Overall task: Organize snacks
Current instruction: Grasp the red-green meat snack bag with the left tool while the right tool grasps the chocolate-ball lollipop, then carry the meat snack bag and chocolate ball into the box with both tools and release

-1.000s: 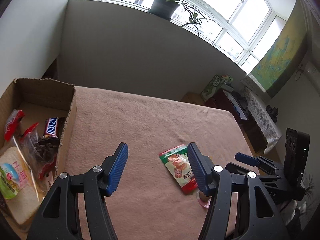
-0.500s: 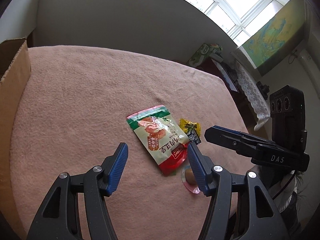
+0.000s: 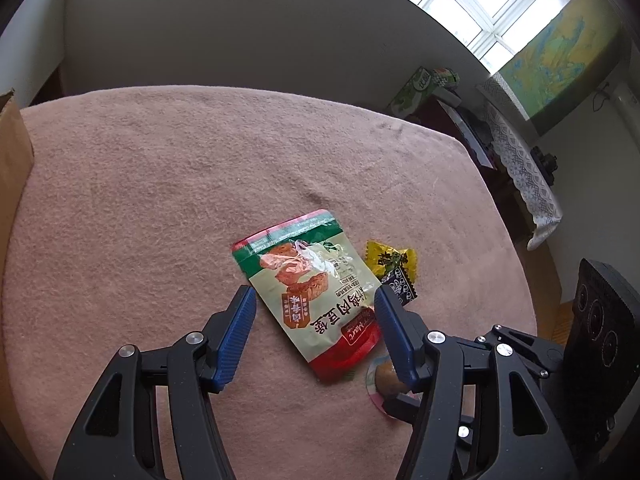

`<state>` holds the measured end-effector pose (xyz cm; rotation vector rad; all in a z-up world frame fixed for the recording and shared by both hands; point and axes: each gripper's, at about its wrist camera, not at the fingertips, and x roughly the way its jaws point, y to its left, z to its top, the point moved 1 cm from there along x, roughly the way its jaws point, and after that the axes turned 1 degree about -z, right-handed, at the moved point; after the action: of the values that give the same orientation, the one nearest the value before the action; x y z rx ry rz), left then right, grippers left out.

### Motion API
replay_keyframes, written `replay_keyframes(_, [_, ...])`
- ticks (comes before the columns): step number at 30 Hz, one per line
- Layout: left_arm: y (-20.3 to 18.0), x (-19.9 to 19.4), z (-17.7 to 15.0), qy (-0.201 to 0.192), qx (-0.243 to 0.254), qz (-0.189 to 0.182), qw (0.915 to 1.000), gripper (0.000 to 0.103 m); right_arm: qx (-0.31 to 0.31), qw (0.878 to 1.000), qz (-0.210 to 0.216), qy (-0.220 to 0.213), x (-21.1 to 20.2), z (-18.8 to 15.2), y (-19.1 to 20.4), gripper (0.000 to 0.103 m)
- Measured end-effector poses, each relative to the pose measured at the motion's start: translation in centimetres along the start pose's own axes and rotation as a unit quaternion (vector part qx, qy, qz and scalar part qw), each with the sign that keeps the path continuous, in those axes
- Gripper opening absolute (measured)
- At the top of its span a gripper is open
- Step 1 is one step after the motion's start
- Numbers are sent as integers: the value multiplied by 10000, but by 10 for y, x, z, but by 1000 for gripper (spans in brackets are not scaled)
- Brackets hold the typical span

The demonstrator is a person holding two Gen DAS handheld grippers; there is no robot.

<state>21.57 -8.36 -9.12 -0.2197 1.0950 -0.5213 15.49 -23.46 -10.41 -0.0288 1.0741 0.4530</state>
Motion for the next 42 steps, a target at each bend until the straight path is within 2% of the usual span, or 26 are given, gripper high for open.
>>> replay_keyframes(2, [-8,7,0,13,127,248,9996,63,-260,9992,-295,-39,1,-5,8,64])
replay_keyframes(4, [-17,12,1,-40,252,479,9985,69,-458,9977,-490,-57,0,-10,15,64])
replay_keyframes(7, [-29,16,3,-98,396,644,9971,75,-639,9956,-688,-82,0,-14,20,65])
replay_keyframes(13, [-25,29,4,-176,609,1202,9907,80,-507,9954,-802,-163,-5,-20,7,65])
replay_keyframes(19, [-10,18,-8,-229,908,1320,9868,80,-495,9949,-865,-181,-9,-20,1,65])
replay_keyframes(27, [-3,8,-13,-246,979,1284,9866,75,-583,9943,-872,-195,-1,-12,14,65])
replay_keyframes(32, [-2,3,-18,-265,998,1219,9872,64,-552,9948,-821,-233,3,-4,15,64])
replay_keyframes(34, [-6,4,-20,-298,1075,1293,9853,63,-565,9947,-822,-252,6,-2,21,61])
replay_keyframes(36, [-11,5,-22,-335,1158,1334,9837,61,-581,9943,-848,-269,6,-2,21,44])
replay_keyframes(37, [-13,6,-22,-343,1178,1336,9834,58,-577,9943,-850,-283,4,-1,20,40])
replay_keyframes(42, [-15,6,-18,-321,1155,1217,9853,48,-467,9952,-809,-279,2,-3,10,37])
